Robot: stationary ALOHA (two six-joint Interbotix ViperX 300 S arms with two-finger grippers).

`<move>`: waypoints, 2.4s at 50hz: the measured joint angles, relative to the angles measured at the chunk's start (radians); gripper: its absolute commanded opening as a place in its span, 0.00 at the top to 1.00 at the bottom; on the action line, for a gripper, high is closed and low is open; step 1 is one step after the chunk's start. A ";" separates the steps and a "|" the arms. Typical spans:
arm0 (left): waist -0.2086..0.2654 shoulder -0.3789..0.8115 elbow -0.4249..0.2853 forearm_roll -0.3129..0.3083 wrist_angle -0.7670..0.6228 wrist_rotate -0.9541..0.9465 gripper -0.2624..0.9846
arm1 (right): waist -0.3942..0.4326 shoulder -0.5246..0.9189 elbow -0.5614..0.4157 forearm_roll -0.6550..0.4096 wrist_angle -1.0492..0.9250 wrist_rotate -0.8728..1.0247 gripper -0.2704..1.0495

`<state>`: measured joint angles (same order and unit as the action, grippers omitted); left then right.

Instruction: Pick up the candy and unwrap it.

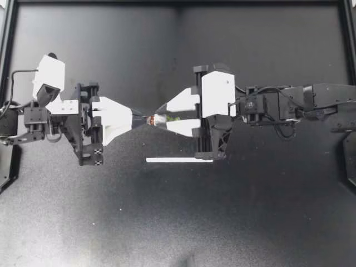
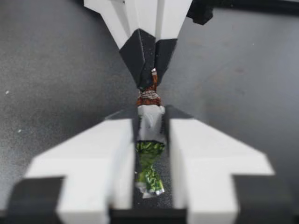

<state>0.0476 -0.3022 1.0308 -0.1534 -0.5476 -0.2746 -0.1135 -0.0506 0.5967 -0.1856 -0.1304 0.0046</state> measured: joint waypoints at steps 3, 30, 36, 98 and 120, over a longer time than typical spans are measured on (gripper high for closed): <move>0.000 -0.002 0.000 0.000 0.002 0.000 0.91 | -0.002 0.002 -0.002 0.000 0.002 0.000 0.86; 0.000 -0.021 0.026 0.000 -0.034 0.129 0.71 | 0.000 -0.003 -0.006 -0.002 0.003 0.003 0.93; 0.000 -0.023 0.035 0.000 -0.031 0.137 0.52 | -0.002 -0.005 -0.006 -0.002 0.002 0.005 0.93; 0.015 0.153 -0.061 -0.020 -0.063 0.256 0.36 | 0.041 -0.064 0.009 0.005 -0.008 0.126 0.93; -0.014 0.120 -0.054 0.040 -0.055 0.275 0.35 | 0.018 -0.072 0.041 0.005 -0.011 0.129 0.93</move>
<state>0.0337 -0.1825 0.9771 -0.1135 -0.6029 0.0000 -0.0951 -0.1227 0.6381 -0.1810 -0.1411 0.1335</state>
